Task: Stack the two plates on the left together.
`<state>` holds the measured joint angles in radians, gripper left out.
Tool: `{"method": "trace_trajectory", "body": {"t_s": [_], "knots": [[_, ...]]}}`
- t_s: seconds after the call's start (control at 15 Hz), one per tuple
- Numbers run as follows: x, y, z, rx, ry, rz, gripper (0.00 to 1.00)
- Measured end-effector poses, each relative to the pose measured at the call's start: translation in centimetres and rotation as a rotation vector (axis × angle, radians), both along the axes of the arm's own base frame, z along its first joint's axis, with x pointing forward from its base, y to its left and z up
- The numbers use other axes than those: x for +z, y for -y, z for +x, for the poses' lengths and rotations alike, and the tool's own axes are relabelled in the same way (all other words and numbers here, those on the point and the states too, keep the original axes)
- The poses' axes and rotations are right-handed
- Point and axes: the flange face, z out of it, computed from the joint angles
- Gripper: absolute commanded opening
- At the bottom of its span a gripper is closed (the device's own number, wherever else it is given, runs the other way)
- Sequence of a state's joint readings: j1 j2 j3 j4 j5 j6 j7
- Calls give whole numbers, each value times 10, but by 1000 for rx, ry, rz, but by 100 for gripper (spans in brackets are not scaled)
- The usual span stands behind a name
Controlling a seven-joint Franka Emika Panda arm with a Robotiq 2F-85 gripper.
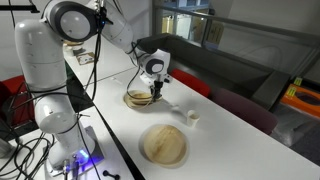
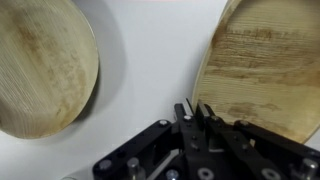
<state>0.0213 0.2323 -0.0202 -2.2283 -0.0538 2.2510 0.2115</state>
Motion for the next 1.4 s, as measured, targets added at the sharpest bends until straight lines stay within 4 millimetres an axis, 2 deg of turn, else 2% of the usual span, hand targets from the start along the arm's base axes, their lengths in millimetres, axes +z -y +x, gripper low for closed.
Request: {"method": "trace_trajectory", "body": {"t_s": [0.27, 0.47, 1.0, 1.4], "knots": [[4, 9, 11, -1, 17, -1, 2], [9, 8, 15, 2, 29, -2, 2], [9, -12, 13, 67, 7, 12, 2], [6, -13, 6, 67, -47, 13, 2]]}}
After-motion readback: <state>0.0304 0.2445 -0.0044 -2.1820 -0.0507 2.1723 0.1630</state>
